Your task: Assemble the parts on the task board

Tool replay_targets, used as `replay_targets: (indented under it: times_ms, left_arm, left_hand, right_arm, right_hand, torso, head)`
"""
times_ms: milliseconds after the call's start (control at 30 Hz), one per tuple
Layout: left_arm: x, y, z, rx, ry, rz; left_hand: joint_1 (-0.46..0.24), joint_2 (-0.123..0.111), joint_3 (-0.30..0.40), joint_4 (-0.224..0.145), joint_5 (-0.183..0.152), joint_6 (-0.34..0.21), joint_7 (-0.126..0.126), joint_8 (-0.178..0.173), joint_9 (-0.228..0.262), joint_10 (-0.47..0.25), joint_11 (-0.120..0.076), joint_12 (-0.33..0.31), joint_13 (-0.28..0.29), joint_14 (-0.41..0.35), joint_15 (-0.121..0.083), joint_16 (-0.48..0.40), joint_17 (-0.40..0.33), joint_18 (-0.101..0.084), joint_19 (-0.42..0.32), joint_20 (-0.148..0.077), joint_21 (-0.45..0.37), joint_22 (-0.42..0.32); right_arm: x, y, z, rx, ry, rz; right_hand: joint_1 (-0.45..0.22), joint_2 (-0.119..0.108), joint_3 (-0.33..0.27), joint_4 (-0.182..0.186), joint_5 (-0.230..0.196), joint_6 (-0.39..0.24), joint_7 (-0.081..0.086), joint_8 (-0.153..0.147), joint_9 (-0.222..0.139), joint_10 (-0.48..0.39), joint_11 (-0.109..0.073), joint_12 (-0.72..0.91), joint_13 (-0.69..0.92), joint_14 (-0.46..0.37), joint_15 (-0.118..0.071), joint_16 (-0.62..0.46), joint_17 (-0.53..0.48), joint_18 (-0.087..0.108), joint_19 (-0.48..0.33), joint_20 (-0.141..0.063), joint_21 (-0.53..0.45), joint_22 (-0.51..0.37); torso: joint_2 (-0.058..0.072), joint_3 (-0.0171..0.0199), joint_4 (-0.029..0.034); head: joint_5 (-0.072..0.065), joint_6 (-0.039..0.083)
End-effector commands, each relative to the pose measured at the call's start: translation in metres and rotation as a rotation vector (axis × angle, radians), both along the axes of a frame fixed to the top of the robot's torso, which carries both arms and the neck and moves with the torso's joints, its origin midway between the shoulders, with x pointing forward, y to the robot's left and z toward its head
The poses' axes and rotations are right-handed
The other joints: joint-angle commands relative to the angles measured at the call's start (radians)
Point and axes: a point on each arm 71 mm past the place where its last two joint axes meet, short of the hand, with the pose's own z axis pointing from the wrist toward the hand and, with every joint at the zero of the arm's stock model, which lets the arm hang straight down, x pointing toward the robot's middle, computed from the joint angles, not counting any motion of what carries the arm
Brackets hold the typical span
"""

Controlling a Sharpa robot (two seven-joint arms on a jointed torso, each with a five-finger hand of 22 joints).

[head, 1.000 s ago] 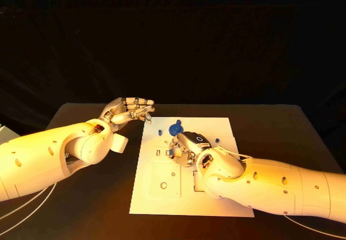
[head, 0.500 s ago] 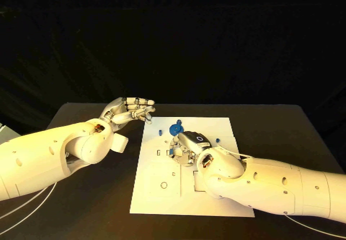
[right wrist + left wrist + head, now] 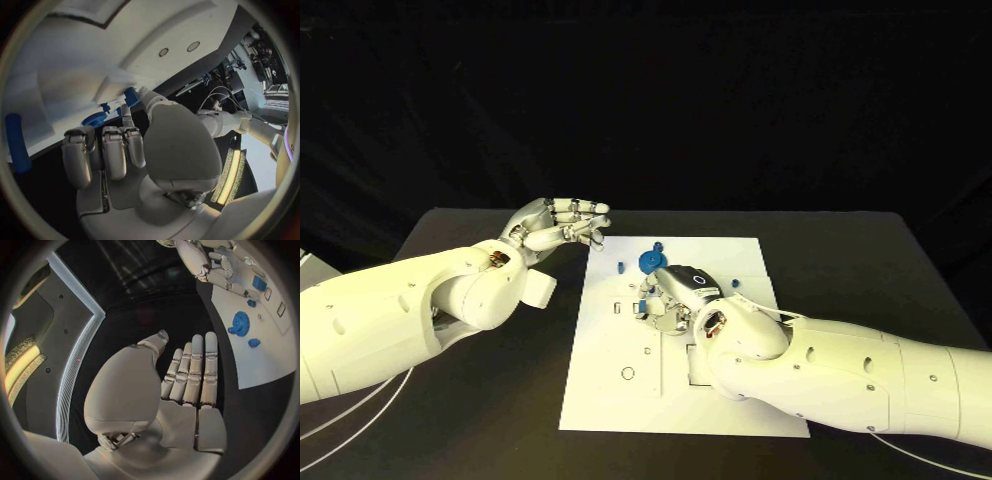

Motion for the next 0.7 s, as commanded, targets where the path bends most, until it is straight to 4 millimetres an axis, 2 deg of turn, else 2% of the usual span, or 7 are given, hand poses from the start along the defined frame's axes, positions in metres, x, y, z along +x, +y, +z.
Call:
replay_targets:
  times_ms: [33, 133, 233, 400, 533, 633, 700]
  left_arm:
    - [-0.001, -0.003, 0.001, -0.006, -0.001, -0.027]
    - [-0.001, -0.003, 0.001, -0.007, -0.002, -0.03]
    - [-0.001, -0.004, 0.001, -0.007, -0.003, -0.033]
    - [0.0, -0.005, 0.0, -0.004, -0.002, -0.033]
    - [0.002, -0.004, -0.001, 0.008, 0.001, -0.024]
    - [0.003, -0.004, -0.002, 0.019, 0.001, -0.02]
    - [0.004, -0.004, -0.002, 0.023, 0.001, -0.019]
  left_hand:
    - [0.01, 0.001, 0.006, 0.002, -0.004, -0.006, 0.034, 0.006, 0.002, -0.009, 0.0, 0.004, -0.001, -0.006, -0.002, 0.005, 0.001, 0.013, 0.003, -0.003, 0.006, 0.001]
    - [0.009, 0.0, 0.006, 0.003, -0.004, -0.006, 0.034, 0.006, 0.002, -0.009, 0.0, 0.004, -0.001, -0.006, -0.001, 0.006, 0.001, 0.013, 0.003, -0.003, 0.006, 0.001]
    - [0.009, -0.001, 0.005, 0.003, -0.004, -0.006, 0.034, 0.006, 0.002, -0.009, 0.0, 0.004, -0.001, -0.007, -0.001, 0.007, 0.001, 0.013, 0.002, -0.003, 0.007, 0.002]
    - [0.004, -0.005, 0.003, 0.005, -0.004, -0.007, 0.034, 0.006, 0.002, -0.01, 0.0, 0.005, -0.001, -0.008, -0.001, 0.009, 0.002, 0.013, 0.001, -0.002, 0.008, 0.002]
    - [-0.002, -0.007, 0.001, 0.008, -0.004, -0.008, 0.035, 0.007, 0.002, -0.011, 0.001, 0.006, -0.001, -0.007, 0.0, 0.013, 0.003, 0.013, 0.002, -0.002, 0.011, 0.003]
    - [-0.006, -0.006, 0.002, 0.012, -0.003, -0.01, 0.036, 0.008, 0.002, -0.016, 0.001, 0.008, -0.001, 0.002, -0.003, 0.026, 0.005, 0.016, 0.019, -0.005, 0.019, 0.004]
    - [-0.006, -0.006, 0.004, 0.013, -0.003, -0.011, 0.034, 0.009, 0.002, -0.017, -0.002, 0.011, -0.001, 0.019, -0.008, 0.035, 0.006, 0.017, 0.044, -0.011, 0.027, 0.003]
  right_arm:
    - [-0.001, 0.002, 0.0, -0.009, -0.002, 0.021]
    - [-0.002, 0.002, 0.0, -0.004, -0.004, 0.023]
    - [-0.003, 0.001, 0.001, 0.009, -0.011, 0.023]
    - [-0.006, -0.006, 0.008, 0.059, -0.031, 0.035]
    - [-0.001, -0.017, 0.019, 0.139, -0.02, 0.055]
    - [0.0, -0.027, 0.031, 0.233, -0.023, 0.12]
    - [-0.001, -0.031, 0.036, 0.284, -0.02, 0.151]
  right_hand:
    - [-0.012, -0.008, -0.038, 0.017, -0.009, -0.023, 0.004, -0.014, -0.005, 0.063, 0.01, -0.007, 0.223, 0.096, 0.012, -0.005, 0.228, -0.007, 0.105, 0.013, 0.005, 0.263]
    - [-0.008, -0.002, -0.112, 0.037, 0.022, -0.027, 0.005, -0.02, -0.005, 0.06, 0.014, -0.011, 0.22, 0.096, 0.016, -0.005, 0.228, -0.007, 0.105, 0.015, 0.005, 0.263]
    - [-0.006, 0.016, -0.206, 0.042, 0.036, -0.032, 0.009, -0.027, -0.006, 0.057, 0.015, -0.014, 0.217, 0.096, 0.016, -0.006, 0.227, -0.007, 0.105, 0.019, 0.005, 0.263]
    - [-0.014, 0.021, -0.246, 0.044, 0.039, -0.035, 0.01, -0.03, -0.006, 0.057, 0.016, -0.013, 0.217, 0.096, 0.018, -0.005, 0.228, -0.007, 0.105, 0.02, 0.005, 0.263]
    - [-0.019, 0.04, -0.255, 0.043, 0.042, -0.029, 0.009, -0.026, -0.004, 0.048, 0.015, -0.024, 0.208, 0.093, 0.017, -0.011, 0.213, -0.006, 0.104, 0.02, 0.003, 0.262]
    - [-0.007, 0.05, -0.255, 0.042, 0.044, -0.031, 0.008, -0.022, -0.002, 0.023, 0.014, -0.051, 0.185, 0.08, 0.016, -0.03, 0.163, 0.012, 0.07, 0.019, -0.065, 0.218]
    - [0.014, 0.067, -0.243, 0.04, 0.045, -0.035, 0.008, -0.019, -0.001, -0.002, 0.014, -0.08, 0.161, 0.069, 0.015, -0.048, 0.124, 0.026, 0.042, 0.018, -0.124, 0.181]
  torso:
    - [0.0, 0.0002, 0.0]
    - [0.0, 0.0, -0.0002]
    - [0.0, 0.0, 0.0001]
    - [-0.001, 0.0006, -0.0002]
    - [-0.003, 0.0011, -0.0029]
    - [-0.003, 0.002, -0.007]
    - [-0.004, 0.0021, -0.01]
  head:
    - [0.001, 0.002]
    - [0.001, 0.007]
    - [0.002, 0.007]
    - [0.004, 0.007]
    - [0.008, 0.011]
    - [0.009, 0.014]
    - [0.009, 0.017]
